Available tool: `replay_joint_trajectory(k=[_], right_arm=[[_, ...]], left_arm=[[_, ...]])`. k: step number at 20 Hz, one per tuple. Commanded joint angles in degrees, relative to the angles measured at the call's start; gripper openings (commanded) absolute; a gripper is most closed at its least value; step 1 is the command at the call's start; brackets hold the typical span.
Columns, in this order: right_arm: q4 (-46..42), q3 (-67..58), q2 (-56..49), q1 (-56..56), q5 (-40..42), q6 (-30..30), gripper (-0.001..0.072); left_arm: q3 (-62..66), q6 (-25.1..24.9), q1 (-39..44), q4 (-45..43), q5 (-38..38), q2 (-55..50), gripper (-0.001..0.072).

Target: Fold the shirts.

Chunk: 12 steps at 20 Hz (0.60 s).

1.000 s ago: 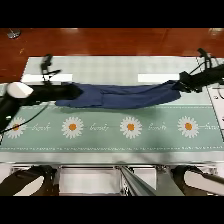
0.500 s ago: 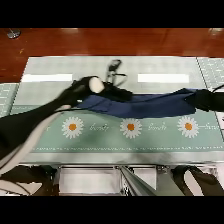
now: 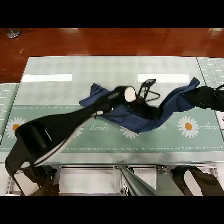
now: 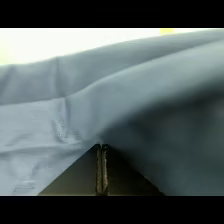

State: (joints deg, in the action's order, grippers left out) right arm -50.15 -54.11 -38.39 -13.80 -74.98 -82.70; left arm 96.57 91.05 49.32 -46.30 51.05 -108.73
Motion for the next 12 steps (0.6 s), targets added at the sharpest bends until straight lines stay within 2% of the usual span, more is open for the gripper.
replay_joint_trajectory(k=[1, 5, 8, 10, 12], right_arm=[[1.64, -0.57, -0.39, 0.07, 0.04, 0.59, 0.0026], [3.21, -2.75, -4.20, 5.53, 0.96, 1.95, 0.0026], [2.89, -10.23, -13.75, 16.59, 4.22, 1.36, 0.0026], [2.91, -16.04, -21.42, 23.43, 7.58, 0.76, 0.0026], [2.95, -22.45, -30.18, 29.57, 9.40, 0.37, 0.0026]], left_arm=[[3.08, 0.15, -8.87, 1.33, 3.96, 2.34, 0.0017], [2.95, 0.66, -24.81, 0.04, 13.75, 11.56, 0.0018], [-0.44, 1.40, -36.04, -12.17, 18.60, 23.89, 0.0019], [-7.10, 1.05, -44.54, -16.55, 18.03, 34.82, 0.0018], [-16.20, -0.90, -51.87, -17.18, 14.91, 47.19, 0.0019]])
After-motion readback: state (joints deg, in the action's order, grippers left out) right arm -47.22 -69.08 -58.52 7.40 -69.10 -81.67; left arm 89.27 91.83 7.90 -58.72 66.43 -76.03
